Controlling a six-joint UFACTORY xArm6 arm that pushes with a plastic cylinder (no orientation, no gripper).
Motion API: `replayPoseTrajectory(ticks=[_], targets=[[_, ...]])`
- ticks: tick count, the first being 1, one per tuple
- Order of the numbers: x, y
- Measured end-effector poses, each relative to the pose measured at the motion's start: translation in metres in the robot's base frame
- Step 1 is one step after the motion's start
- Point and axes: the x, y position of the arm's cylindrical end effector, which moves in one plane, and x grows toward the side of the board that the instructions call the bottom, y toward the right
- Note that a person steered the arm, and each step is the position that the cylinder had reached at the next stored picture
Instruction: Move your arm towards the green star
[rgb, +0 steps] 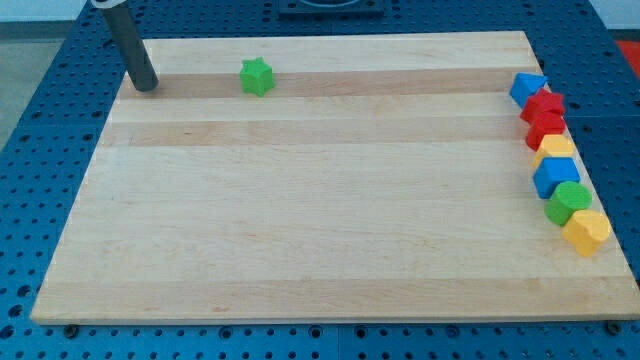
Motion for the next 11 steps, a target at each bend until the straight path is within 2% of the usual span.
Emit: replayPoseTrajectory(ticks=[8, 11], targets=[[0.000, 0.081], [0.000, 0.087]])
